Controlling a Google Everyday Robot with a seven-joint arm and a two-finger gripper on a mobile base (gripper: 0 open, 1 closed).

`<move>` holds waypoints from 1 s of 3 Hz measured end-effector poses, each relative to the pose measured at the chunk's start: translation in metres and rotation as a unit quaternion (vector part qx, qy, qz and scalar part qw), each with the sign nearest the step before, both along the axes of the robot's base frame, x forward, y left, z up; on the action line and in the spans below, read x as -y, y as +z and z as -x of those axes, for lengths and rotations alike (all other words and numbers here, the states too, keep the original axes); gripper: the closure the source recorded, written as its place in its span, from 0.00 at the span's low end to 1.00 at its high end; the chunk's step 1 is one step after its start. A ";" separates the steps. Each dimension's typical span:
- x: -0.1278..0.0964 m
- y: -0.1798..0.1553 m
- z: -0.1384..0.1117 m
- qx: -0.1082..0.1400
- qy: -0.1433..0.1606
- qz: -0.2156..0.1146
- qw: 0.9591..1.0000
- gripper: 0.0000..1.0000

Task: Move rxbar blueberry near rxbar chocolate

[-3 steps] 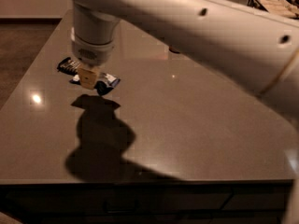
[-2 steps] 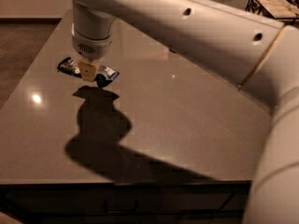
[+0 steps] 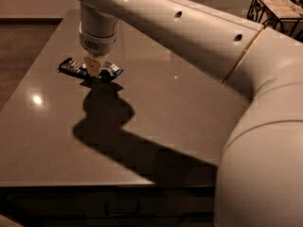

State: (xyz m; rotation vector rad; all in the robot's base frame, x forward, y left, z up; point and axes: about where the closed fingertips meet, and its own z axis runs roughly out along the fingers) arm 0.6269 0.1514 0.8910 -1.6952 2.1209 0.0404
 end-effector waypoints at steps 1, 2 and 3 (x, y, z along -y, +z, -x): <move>-0.001 -0.002 0.000 -0.001 0.001 0.001 1.000 0.28; -0.001 -0.004 0.000 -0.002 0.001 0.001 1.000 0.06; -0.002 -0.005 0.000 -0.003 0.002 0.002 1.000 0.00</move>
Offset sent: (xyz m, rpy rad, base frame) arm 0.0005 0.0005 -0.0016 -0.0007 0.0020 0.0004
